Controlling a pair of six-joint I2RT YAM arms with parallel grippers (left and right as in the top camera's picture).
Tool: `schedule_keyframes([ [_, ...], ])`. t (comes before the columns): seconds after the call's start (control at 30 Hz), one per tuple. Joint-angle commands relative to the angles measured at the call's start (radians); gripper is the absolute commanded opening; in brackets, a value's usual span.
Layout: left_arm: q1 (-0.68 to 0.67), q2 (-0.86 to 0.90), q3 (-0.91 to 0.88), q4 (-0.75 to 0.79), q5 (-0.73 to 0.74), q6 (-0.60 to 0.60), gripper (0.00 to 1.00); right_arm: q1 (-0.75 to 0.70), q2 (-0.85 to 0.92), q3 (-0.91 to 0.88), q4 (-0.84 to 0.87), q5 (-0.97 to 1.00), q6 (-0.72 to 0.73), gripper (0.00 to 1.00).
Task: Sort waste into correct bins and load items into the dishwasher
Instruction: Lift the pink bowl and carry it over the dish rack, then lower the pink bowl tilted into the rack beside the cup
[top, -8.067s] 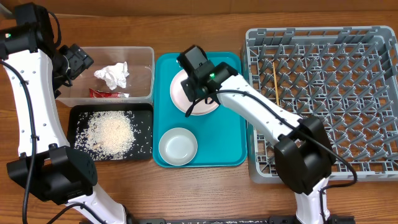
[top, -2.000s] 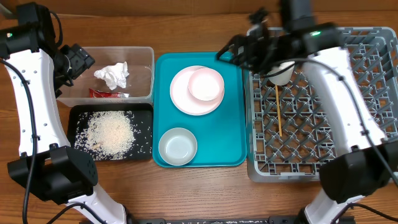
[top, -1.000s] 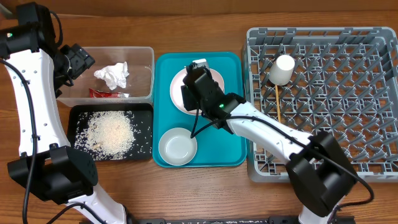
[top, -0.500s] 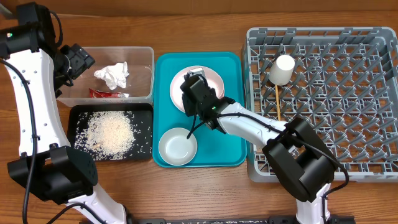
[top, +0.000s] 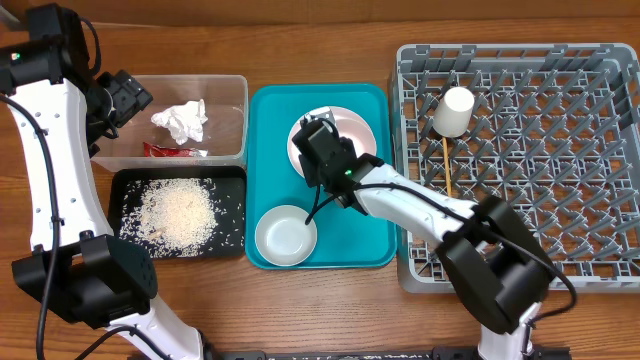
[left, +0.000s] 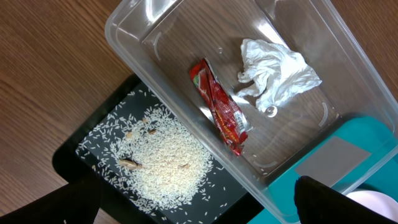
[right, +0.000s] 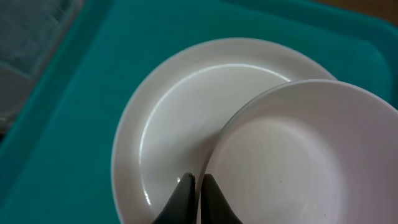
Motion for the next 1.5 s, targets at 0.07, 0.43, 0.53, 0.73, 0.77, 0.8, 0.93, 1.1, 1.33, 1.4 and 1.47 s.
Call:
schedule_keyframes([
  [0.07, -0.007, -0.004, 0.005, 0.001, -0.013, 0.012, 1.0, -0.001, -0.199, 0.021, 0.009, -0.113, 0.0, 0.04],
  [0.43, -0.007, -0.004, 0.005, 0.001, -0.013, 0.012, 1.0, -0.153, -0.492, 0.029, -0.058, -0.608, 0.001, 0.04],
  [0.53, -0.007, -0.004, 0.005, 0.001, -0.013, 0.012, 1.0, -0.316, -0.52, 0.029, -0.069, -0.961, 0.021, 0.04],
  [0.73, -0.007, -0.004, 0.005, 0.001, -0.013, 0.012, 1.0, -0.683, -0.493, 0.028, -0.202, -1.43, 0.114, 0.04],
  [0.77, -0.007, -0.004, 0.005, 0.001, -0.013, 0.012, 1.0, -0.73, -0.484, 0.028, -0.239, -1.464, 0.113, 0.04],
  [0.8, -0.007, -0.004, 0.005, 0.001, -0.013, 0.012, 1.0, -0.777, -0.473, 0.028, -0.283, -1.492, 0.11, 0.04],
  [0.93, -0.007, -0.004, 0.005, 0.001, -0.013, 0.012, 1.0, -0.946, -0.432, 0.02, -0.492, -1.62, -0.098, 0.04],
  [1.1, -0.008, -0.004, 0.005, 0.001, -0.013, 0.012, 1.0, -1.08, -0.384, -0.029, -0.665, -1.683, -0.306, 0.04],
  [1.33, -0.007, -0.004, 0.005, 0.001, -0.013, 0.012, 1.0, -1.122, -0.344, -0.175, -0.532, -1.765, -0.333, 0.04],
  [1.4, -0.007, -0.004, 0.005, 0.001, -0.013, 0.012, 1.0, -1.121, -0.322, -0.2, -0.489, -1.806, -0.333, 0.04],
  [1.47, -0.007, -0.004, 0.005, 0.001, -0.013, 0.012, 1.0, -1.12, -0.298, -0.208, -0.473, -1.813, -0.333, 0.04],
])
